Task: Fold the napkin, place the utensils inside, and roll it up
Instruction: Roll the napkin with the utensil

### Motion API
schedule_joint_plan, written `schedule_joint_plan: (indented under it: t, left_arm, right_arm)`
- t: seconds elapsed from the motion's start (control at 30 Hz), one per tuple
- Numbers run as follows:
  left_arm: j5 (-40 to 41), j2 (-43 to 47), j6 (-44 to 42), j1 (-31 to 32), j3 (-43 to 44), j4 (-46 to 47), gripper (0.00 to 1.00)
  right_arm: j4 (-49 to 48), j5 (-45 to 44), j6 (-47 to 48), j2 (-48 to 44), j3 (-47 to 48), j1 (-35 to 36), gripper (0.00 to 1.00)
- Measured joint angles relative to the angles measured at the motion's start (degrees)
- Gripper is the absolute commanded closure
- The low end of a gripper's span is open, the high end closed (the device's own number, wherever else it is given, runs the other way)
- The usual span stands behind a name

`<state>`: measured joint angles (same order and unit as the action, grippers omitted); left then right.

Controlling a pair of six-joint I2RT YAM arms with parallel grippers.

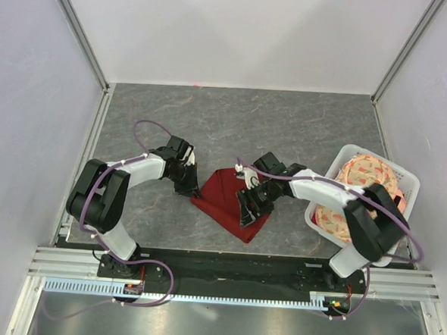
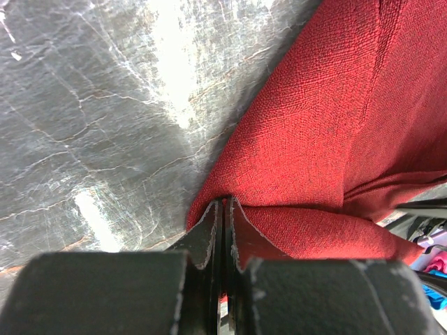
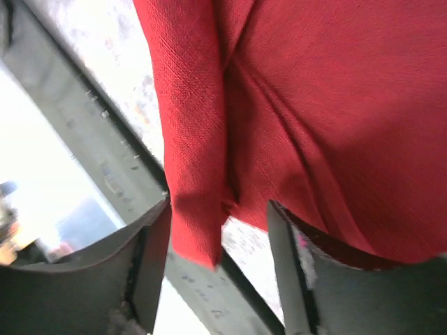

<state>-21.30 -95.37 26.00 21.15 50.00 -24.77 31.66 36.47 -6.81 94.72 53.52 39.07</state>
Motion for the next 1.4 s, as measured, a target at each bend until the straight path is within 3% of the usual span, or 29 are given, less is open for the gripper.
schedule_joint_plan:
  t: [0.13,0.27,0.53,1.2,1.4]
  left_arm:
    - [-0.04,-0.17,-0.04,0.00,0.22,-0.24,0.98]
    - [-0.09,-0.26,-0.11,0.00,0.33,-0.37,0.98]
    - [-0.13,-0.26,-0.15,-0.02,0.33,-0.37,0.98]
    - [-0.20,-0.26,-0.20,0.00,0.33,-0.37,0.98]
    - [-0.20,-0.26,-0.22,0.00,0.33,-0.37,0.98]
  right_arm:
    - [2.27,-13.40,-0.74,-10.64,1.99,3.82,0.30]
    - [2.56,-23.74,-3.21,-16.57,4.52,13.22,0.30]
    - [4.04,-37.16,-9.16,-11.98,4.68,23.54,0.31]
    - [1.77,-41.07,-12.15,-4.57,1.49,26.73,0.43]
    - [0.44,-40.54,-13.22,-2.95,-0.42,26.71,0.57]
